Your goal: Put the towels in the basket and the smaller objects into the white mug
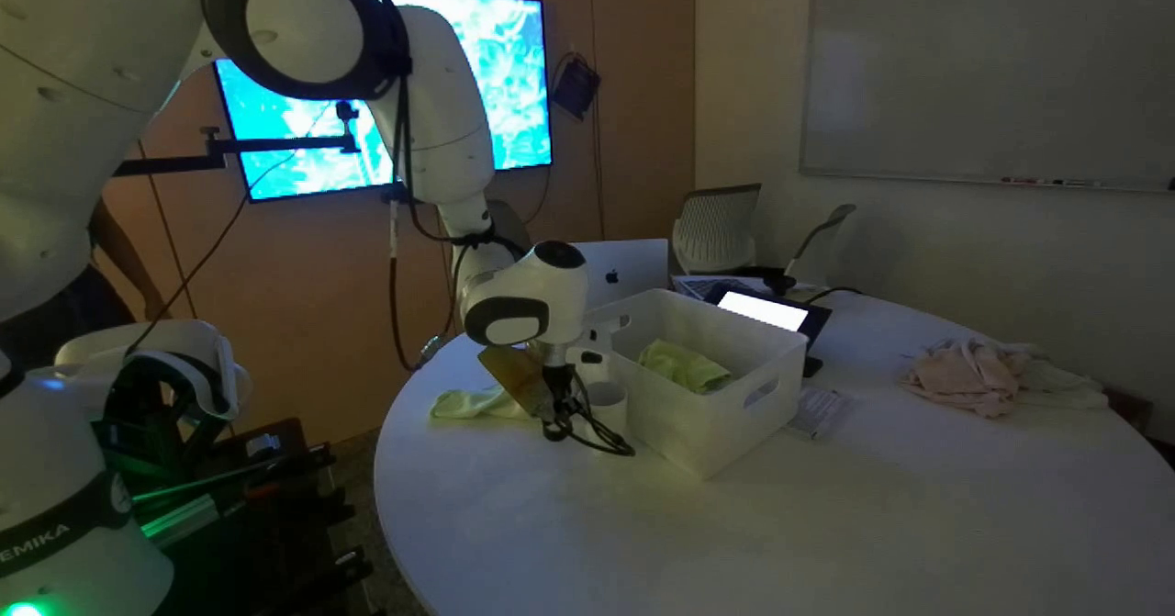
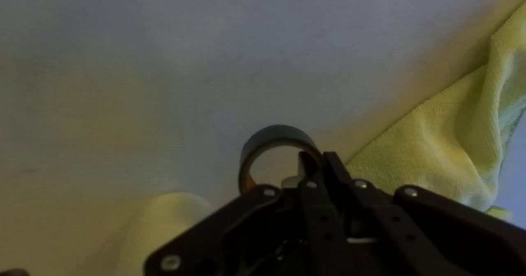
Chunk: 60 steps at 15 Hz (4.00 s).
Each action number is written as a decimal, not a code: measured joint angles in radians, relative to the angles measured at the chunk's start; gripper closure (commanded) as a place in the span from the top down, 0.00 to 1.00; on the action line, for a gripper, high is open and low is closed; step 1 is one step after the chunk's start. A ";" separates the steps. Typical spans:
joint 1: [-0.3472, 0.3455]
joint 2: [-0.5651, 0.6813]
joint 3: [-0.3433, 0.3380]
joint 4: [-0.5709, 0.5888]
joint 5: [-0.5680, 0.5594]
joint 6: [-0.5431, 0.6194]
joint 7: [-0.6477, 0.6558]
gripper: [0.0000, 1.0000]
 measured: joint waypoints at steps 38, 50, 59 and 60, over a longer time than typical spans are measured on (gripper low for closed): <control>0.320 -0.230 -0.313 -0.023 -0.083 0.018 0.321 0.02; 0.339 -0.211 -0.329 -0.008 -0.096 -0.025 0.333 0.02; 0.346 -0.197 -0.330 0.022 -0.096 -0.029 0.334 0.02; 0.346 -0.197 -0.330 0.026 -0.096 -0.029 0.334 0.02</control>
